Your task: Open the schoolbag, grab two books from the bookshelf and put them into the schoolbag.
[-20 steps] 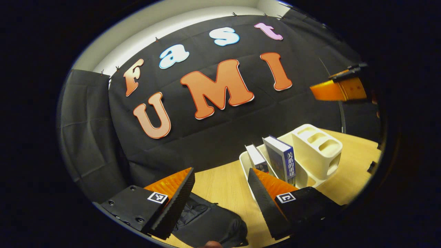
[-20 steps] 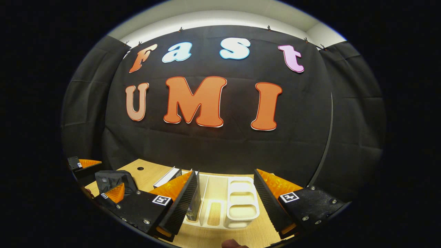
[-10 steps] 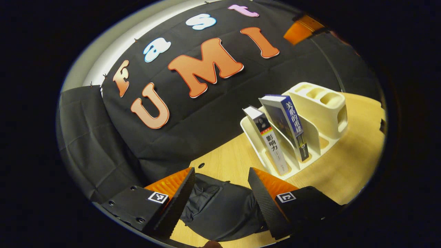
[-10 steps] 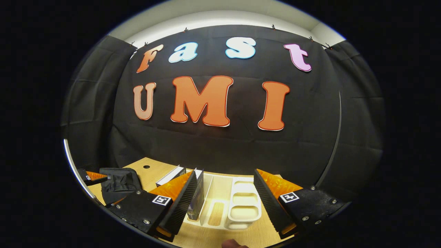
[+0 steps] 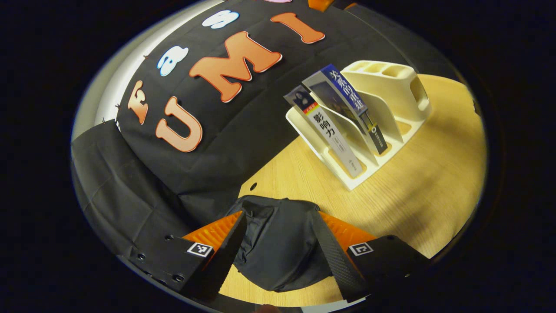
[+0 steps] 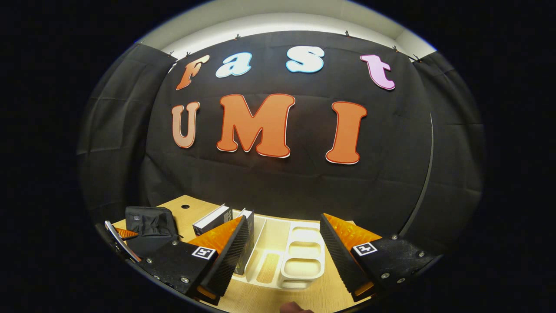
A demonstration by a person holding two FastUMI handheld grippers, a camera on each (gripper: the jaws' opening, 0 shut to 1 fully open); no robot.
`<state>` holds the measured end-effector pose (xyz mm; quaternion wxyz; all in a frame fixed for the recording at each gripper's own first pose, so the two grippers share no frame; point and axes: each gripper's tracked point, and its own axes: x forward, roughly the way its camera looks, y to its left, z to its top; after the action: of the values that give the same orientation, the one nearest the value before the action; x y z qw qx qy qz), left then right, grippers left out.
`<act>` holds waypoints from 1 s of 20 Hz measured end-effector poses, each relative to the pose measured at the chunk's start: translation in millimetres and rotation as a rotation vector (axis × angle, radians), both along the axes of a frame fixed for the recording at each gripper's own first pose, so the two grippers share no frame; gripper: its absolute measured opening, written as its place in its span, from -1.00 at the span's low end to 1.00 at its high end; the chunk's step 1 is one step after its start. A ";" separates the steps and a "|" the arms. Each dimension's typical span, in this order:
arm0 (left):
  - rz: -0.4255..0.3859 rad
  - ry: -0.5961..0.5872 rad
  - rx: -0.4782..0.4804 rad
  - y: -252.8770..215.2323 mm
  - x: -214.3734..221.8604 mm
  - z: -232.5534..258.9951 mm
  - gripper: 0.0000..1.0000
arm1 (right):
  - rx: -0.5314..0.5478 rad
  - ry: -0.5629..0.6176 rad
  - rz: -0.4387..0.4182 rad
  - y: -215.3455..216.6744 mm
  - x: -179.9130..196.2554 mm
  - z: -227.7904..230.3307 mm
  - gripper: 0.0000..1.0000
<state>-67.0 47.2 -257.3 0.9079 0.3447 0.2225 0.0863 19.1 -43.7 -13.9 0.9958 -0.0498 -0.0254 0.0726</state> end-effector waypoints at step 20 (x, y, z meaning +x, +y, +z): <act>0.137 0.125 0.196 73.5 -7.7 -70.7 0.93 | -0.021 -0.004 -0.036 3.1 3.8 6.8 0.97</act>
<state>-74.7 120.7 -328.0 0.8461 0.4206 0.2924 0.1477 22.9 -40.6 -7.2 0.9963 -0.0609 -0.0256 0.0551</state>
